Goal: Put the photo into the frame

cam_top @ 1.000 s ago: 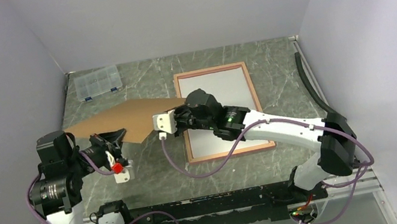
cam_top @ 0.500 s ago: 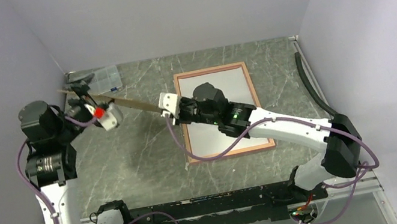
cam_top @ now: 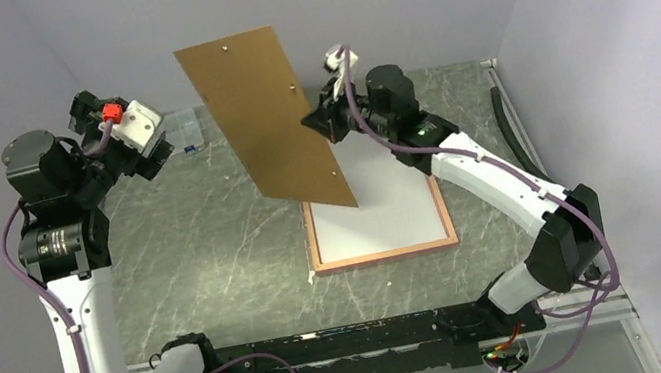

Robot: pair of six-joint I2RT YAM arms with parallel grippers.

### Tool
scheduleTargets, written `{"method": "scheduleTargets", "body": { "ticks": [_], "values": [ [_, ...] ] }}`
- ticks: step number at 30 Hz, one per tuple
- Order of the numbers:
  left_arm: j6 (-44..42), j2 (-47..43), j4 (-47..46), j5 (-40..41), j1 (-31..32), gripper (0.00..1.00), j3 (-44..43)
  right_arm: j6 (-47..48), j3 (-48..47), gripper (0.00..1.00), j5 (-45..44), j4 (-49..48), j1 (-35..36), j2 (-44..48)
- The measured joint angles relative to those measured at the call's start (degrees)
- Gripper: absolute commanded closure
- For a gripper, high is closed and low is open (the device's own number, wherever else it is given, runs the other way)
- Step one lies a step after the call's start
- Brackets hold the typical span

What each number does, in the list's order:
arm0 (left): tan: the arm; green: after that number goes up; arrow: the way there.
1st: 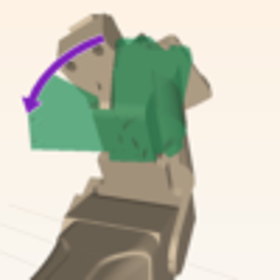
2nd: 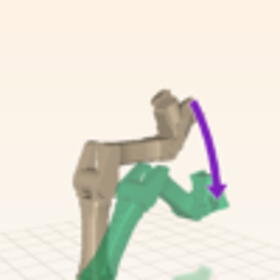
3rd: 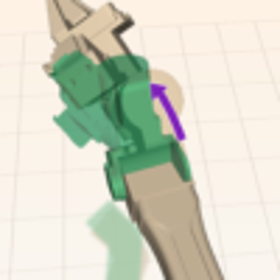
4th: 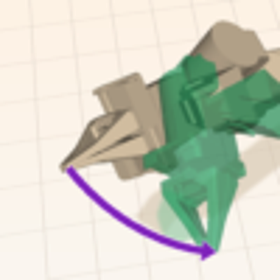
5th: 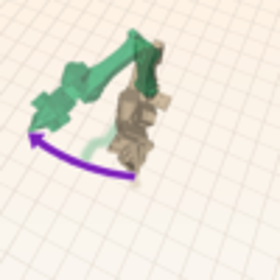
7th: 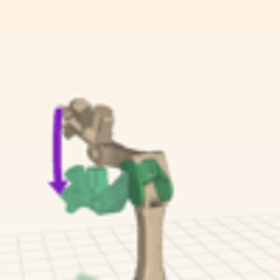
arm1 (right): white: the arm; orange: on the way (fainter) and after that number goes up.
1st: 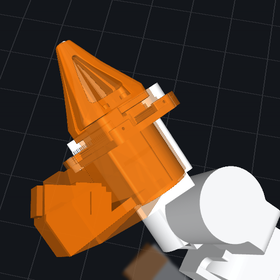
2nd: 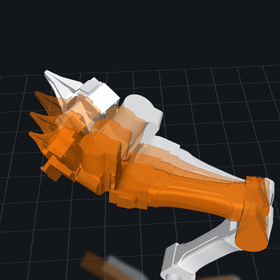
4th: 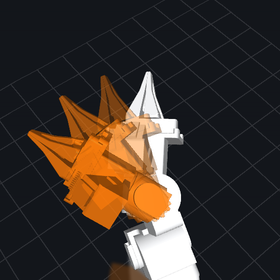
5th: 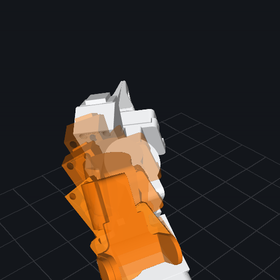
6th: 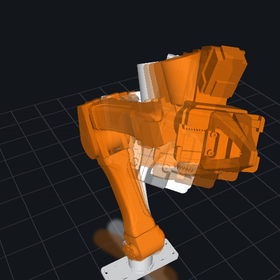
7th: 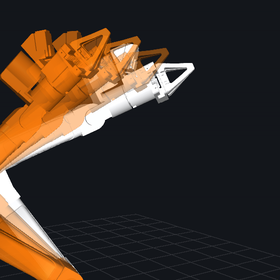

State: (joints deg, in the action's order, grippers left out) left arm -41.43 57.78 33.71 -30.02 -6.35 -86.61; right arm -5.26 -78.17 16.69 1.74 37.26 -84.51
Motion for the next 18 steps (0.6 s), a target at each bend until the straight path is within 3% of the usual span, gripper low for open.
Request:
{"method": "scheduleTargets", "body": {
  "ticks": [10, 18],
  "values": [
    [6.78, 7.06, 6.82, 1.75, 0.00, 0.09, -0.39, -27.32, -2.47, 1.00, 18.91, 0.42, -15.56, -2.84],
    [9.68, 8.41, 7.23, -0.98, -0.15, 0.07, 7.74, -39.17, -0.72, 1.00, 29.77, 3.74, -31.19, -2.03]
  ]
}}
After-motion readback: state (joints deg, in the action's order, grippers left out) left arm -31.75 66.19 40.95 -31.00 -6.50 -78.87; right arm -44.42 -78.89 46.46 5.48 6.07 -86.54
